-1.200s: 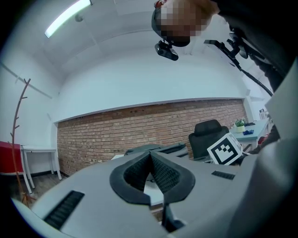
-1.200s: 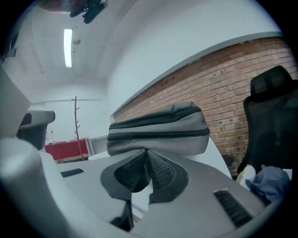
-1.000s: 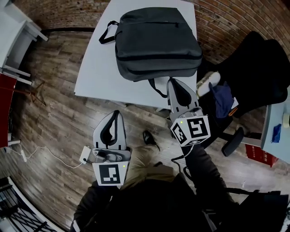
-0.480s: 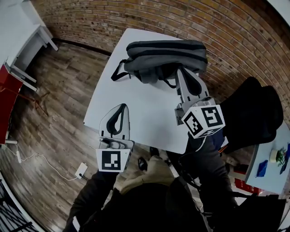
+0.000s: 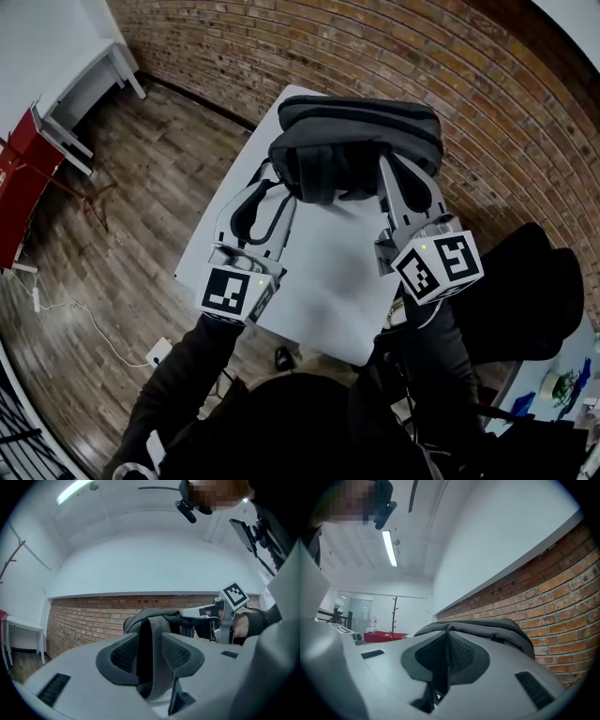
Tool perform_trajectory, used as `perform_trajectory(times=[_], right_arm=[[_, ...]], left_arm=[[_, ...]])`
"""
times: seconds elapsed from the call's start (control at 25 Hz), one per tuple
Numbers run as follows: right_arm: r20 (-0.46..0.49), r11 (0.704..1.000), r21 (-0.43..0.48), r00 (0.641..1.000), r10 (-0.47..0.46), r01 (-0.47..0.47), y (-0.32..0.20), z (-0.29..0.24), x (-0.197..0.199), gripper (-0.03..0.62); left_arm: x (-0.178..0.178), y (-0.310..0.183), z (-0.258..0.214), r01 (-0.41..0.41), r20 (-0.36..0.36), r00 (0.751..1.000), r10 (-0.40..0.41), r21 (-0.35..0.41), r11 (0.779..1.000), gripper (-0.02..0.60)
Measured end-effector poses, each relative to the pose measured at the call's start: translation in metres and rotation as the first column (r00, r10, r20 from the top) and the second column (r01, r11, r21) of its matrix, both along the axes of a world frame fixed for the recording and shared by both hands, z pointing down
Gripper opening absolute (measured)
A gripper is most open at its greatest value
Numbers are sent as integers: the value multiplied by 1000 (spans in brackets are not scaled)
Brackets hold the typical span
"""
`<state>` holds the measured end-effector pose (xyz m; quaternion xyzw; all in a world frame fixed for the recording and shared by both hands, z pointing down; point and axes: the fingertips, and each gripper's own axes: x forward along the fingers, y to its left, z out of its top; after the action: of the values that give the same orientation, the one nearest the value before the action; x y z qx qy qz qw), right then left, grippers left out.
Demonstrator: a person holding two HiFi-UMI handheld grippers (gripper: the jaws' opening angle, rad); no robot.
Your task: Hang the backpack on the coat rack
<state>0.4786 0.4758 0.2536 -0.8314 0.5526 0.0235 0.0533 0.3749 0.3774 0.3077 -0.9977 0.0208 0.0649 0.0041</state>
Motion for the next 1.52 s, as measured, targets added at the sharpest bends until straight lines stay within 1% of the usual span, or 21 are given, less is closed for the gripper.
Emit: perform_trajectory(times=[0.08,0.2,0.32,0.44,0.56,0.68,0.76,0.8,0.84,0.92,1.0,1.12,1.2,1.36,1.44,1.52], right_arm=[[-6,1000,0,1000,-21,21,-3,-2,3,21],[-9,999,2,999,-47,47,-6,-5,7,21],[-14,998,1,998,-67,67,-8,-4,11,23],[-26,997,-2,997,-78,78,-8,-4,14,23],[-24,996,6,996,-91,91,-10,-4,18,23],[-30,994,5,994,-109,110,-13,-2,18,23],[-35,994,4,993,-110,110,-14,-1,19,23],[-35,994,3,993,-110,111,-14,-1,20,23],[-36,994,2,993,-111,111,-14,0,20,23],[-38,994,0,993,-110,110,-13,0,20,23],[-37,994,3,993,-109,109,-11,0,22,23],[-55,993,20,992,-116,117,-7,0,22,26],[-82,993,41,991,-110,113,-1,-3,20,53],[-122,991,67,987,-104,113,14,-3,21,107],[-146,990,85,985,-97,110,24,-3,24,114],[-181,993,84,981,-68,84,36,-2,28,117]], left_arm=[[17,4,-4,-47,7,999,47,-26,999,164],[37,8,-8,-105,16,994,106,-65,992,164],[53,3,-6,-120,16,992,122,-84,989,164],[63,-5,-7,-124,-1,992,125,-129,984,164],[69,-4,-10,-147,-11,989,147,-137,980,164],[74,6,-19,-193,-25,981,191,-118,974,163],[78,6,-22,-194,-31,981,192,-104,975,161],[79,3,-22,-189,-31,982,187,-99,977,130],[80,0,-22,-185,-31,983,183,-91,979,87],[82,1,-27,-184,-41,983,182,-79,980,49],[84,4,-32,-191,-59,981,187,-68,979,41],[87,5,-30,-190,-44,981,188,-49,980,37],[88,7,-32,-199,-38,980,197,-59,978,34],[93,10,-32,-213,-39,977,211,-48,976,34],[97,10,-32,-213,-42,977,211,-52,976,34],[99,8,-35,-212,-44,977,210,-61,975,34]])
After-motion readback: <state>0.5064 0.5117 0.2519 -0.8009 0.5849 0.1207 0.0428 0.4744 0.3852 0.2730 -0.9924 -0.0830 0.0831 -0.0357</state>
